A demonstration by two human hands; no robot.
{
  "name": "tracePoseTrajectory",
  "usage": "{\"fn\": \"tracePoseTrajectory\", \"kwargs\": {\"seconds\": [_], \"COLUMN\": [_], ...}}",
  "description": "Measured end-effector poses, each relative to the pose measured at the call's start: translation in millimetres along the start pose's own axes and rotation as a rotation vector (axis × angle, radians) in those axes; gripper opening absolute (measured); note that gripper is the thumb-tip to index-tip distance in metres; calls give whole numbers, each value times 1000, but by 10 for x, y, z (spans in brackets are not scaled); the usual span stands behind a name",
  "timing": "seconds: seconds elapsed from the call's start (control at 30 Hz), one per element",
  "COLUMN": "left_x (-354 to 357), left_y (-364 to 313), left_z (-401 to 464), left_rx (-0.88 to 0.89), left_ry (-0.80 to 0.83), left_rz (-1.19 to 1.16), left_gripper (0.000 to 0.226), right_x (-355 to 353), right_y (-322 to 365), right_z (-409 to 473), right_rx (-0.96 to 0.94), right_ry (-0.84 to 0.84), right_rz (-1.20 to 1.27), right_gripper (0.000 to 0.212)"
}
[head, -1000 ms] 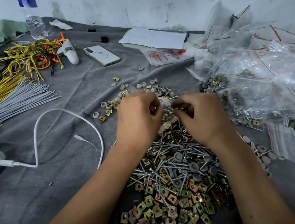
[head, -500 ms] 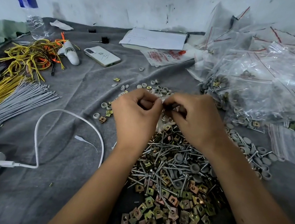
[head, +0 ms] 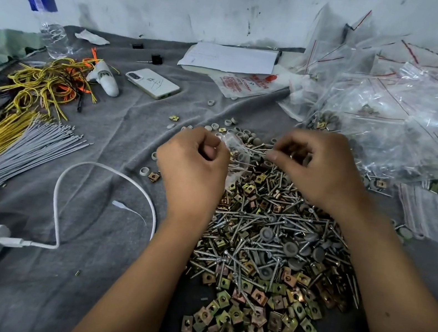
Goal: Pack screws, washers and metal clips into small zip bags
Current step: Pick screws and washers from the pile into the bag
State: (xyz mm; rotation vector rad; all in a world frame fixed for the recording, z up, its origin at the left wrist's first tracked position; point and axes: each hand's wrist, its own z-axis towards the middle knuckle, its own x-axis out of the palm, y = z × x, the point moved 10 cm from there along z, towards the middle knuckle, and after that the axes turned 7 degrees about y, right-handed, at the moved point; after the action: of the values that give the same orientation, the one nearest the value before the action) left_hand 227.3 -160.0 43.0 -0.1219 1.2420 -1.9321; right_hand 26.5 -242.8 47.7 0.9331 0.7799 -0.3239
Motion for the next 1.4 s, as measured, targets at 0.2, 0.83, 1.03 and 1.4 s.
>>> {"fn": "tracePoseTrajectory", "kwargs": {"seconds": [0.2,0.83,1.03,1.4], "left_x": [-100,326,315,267], "left_y": [-218,288,257,189], "left_z": [6,9,11,24], "left_rx": [169,-206,-182,-103], "left_ry": [-58,240,227,194], "left_rz": [364,-110,-138,-61], "left_gripper": [13,18,20,20], "right_x": [370,373,327,-48], "right_y": [-174,131,50,-237], "right_z": [-42,15,12,-8], "right_rx": [27,-61,-43,113], "right_ry": [447,205,132,-116], "right_rz": [-187,399,280,38], "right_gripper": [26,13,16,15]}}
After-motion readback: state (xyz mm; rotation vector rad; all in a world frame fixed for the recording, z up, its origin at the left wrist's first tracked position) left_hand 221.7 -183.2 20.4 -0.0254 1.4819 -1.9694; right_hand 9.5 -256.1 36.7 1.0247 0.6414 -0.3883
